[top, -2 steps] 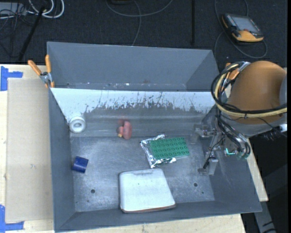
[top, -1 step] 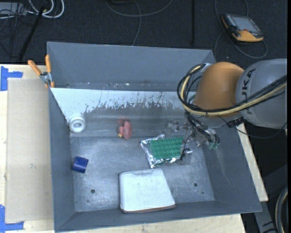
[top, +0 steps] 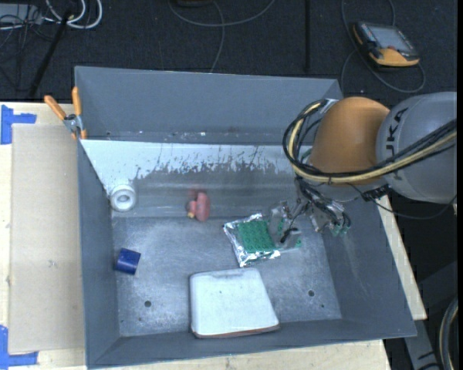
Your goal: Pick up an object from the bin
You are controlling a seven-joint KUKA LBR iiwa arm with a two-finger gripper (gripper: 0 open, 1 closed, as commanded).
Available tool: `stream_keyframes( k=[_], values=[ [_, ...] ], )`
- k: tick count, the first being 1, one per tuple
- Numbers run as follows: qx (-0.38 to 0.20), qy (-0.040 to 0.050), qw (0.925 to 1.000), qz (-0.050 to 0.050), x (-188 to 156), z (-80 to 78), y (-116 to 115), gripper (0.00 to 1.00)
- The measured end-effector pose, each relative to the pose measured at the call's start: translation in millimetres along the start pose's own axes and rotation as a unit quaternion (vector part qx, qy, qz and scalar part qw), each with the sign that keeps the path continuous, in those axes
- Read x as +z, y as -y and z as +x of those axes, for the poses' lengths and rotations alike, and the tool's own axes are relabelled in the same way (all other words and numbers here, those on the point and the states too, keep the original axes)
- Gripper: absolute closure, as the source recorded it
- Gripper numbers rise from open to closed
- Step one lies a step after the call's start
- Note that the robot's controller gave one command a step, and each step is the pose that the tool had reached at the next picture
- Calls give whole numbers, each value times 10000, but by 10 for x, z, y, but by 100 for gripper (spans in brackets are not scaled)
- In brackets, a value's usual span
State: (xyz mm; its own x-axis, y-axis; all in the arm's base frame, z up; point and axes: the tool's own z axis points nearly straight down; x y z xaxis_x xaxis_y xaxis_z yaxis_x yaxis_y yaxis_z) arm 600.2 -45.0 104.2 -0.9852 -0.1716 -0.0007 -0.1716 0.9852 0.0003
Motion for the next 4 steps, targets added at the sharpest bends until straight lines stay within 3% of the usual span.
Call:
stream_keyframes(
  k=[1,2,3,4],
  values=[
    [-3,0,10000,1,0,0,-1,0],
    [-7,0,10000,1,0,-1,-2,100],
    [-9,0,10000,1,0,-1,-2,0],
    [-272,15,9996,12,-263,16,379,0]
  ],
)
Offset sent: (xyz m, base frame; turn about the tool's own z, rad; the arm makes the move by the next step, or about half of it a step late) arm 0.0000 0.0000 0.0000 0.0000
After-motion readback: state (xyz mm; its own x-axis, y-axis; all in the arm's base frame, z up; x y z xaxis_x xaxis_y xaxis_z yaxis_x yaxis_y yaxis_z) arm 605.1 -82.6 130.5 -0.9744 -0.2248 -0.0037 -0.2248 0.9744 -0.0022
